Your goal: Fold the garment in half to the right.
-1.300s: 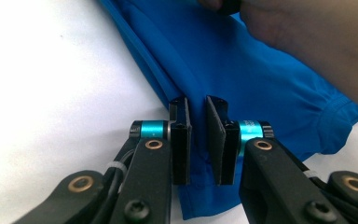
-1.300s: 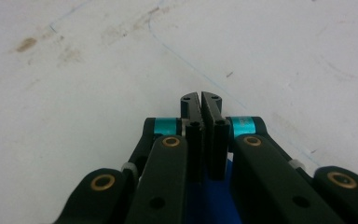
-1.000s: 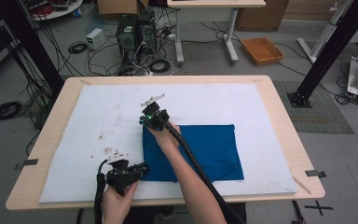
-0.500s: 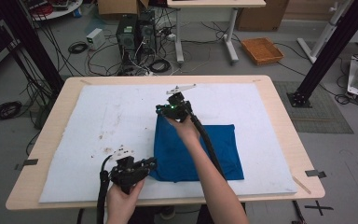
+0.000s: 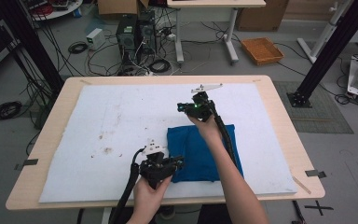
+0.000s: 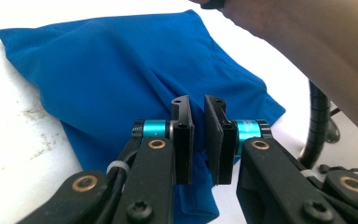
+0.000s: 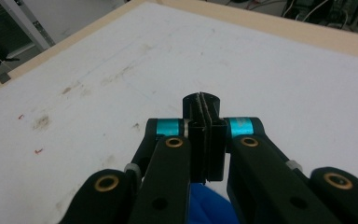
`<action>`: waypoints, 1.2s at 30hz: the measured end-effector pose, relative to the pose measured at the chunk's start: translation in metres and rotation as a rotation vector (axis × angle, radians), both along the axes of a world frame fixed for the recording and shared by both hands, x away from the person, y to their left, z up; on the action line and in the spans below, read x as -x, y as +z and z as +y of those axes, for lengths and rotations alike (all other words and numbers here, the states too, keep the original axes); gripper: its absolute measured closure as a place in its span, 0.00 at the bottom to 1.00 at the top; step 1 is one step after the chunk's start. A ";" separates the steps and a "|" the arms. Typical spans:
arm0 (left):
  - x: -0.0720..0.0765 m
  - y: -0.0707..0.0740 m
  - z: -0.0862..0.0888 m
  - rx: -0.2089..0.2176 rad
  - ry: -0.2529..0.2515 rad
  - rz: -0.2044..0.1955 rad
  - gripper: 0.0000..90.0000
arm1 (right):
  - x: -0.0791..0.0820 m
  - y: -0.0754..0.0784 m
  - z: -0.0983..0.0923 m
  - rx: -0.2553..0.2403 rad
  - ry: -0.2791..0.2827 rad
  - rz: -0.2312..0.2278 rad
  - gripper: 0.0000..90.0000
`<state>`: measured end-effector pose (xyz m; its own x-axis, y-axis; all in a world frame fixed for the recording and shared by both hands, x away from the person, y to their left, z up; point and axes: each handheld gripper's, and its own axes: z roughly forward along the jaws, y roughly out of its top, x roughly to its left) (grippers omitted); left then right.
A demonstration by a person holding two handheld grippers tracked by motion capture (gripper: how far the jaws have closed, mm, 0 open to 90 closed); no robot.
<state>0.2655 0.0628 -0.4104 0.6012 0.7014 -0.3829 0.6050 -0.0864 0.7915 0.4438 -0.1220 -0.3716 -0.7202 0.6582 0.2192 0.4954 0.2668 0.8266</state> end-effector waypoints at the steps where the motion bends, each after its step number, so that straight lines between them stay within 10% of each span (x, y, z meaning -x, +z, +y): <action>1: 0.000 0.000 0.000 -0.005 0.000 -0.002 0.91 | 0.001 -0.002 -0.002 -0.003 -0.015 0.014 0.86; 11: 0.001 -0.005 0.000 -0.032 0.006 0.000 0.91 | 0.000 -0.044 -0.030 0.004 -0.119 0.220 0.76; 23: 0.002 -0.006 0.012 -0.038 0.037 -0.005 0.91 | -0.002 -0.062 -0.022 -0.038 -0.147 0.345 0.73; 36: 0.002 -0.008 0.010 -0.050 0.031 -0.007 0.91 | 0.002 -0.059 -0.020 0.005 -0.104 0.284 1.00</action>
